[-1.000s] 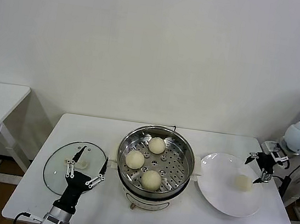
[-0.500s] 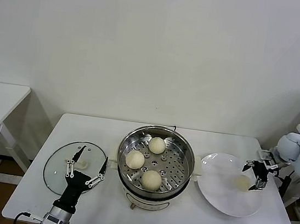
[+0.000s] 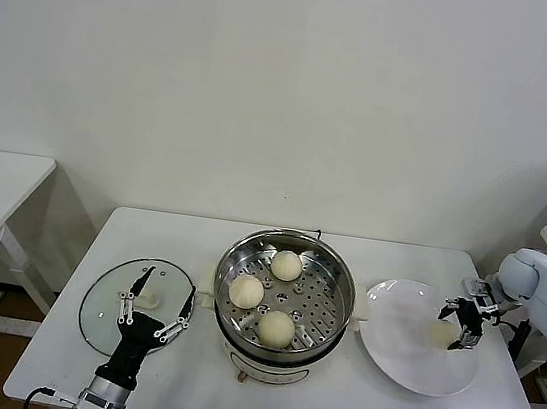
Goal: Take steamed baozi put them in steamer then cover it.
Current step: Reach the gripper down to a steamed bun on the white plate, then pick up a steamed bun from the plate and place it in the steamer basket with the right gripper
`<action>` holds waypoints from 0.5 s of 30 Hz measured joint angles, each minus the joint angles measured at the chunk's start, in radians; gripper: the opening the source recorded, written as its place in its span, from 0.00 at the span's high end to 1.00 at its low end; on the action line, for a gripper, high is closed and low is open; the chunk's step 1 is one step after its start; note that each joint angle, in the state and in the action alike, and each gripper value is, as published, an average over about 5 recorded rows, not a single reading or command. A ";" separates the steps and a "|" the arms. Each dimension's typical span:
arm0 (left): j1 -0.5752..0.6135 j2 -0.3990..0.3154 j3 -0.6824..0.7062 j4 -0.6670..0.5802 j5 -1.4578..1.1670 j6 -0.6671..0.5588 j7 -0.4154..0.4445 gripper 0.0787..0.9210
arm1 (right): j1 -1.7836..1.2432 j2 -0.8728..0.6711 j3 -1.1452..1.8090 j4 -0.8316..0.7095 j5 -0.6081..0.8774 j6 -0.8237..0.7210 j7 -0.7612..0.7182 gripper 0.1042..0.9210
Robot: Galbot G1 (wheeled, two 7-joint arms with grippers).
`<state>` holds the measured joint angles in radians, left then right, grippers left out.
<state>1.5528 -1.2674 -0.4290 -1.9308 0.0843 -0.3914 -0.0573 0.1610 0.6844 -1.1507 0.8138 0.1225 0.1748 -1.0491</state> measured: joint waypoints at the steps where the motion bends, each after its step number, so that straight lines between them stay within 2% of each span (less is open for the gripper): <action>1: 0.000 0.000 0.000 0.000 0.000 0.000 0.000 0.12 | 0.000 0.000 0.001 0.000 0.000 -0.001 -0.001 0.30; 5: -0.001 0.000 -0.003 0.001 0.000 -0.003 0.000 0.12 | 0.004 -0.007 0.002 0.008 0.000 -0.007 -0.009 0.34; 15: -0.006 0.001 0.001 -0.005 0.000 -0.002 -0.002 0.12 | 0.127 -0.053 -0.066 0.116 0.032 -0.054 -0.076 0.35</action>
<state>1.5464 -1.2662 -0.4275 -1.9354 0.0842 -0.3937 -0.0595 0.2881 0.6317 -1.2169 0.9293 0.1546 0.1208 -1.1250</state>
